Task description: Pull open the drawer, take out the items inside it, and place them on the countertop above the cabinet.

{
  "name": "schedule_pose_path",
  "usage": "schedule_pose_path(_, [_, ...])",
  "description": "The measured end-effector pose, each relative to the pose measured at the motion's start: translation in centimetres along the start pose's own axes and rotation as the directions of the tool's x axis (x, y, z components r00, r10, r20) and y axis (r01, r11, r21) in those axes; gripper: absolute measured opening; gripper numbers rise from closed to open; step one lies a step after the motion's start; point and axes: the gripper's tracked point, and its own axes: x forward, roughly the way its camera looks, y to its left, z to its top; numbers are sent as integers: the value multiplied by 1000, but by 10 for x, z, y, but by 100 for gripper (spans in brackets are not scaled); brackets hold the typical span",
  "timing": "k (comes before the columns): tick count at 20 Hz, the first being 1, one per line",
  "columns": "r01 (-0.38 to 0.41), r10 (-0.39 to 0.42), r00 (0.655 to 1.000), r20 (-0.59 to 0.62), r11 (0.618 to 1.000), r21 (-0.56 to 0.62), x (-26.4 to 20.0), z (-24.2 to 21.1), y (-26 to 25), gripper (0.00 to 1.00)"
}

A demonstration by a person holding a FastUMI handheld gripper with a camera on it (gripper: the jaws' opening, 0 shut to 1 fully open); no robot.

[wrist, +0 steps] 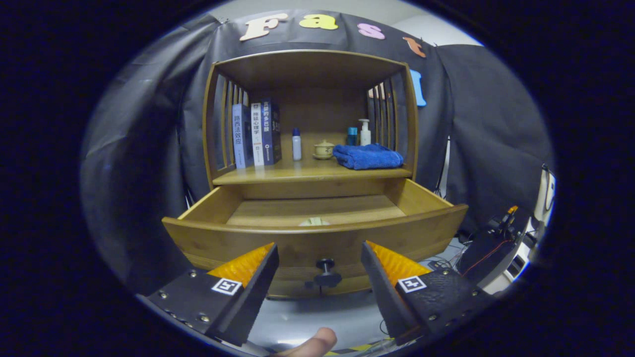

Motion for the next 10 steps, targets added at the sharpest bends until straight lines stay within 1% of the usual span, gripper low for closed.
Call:
schedule_pose_path(2, [-3,3,999,33,1000,14,-1,19,5,99])
schedule_pose_path(5, [7,-6,1000,31,1000,-4,8,38,9,99])
schedule_pose_path(8, [40,-40,999,-6,998,-54,25,52,10,99])
schedule_pose_path(10, [35,-39,998,-49,996,-78,44,58,19,99])
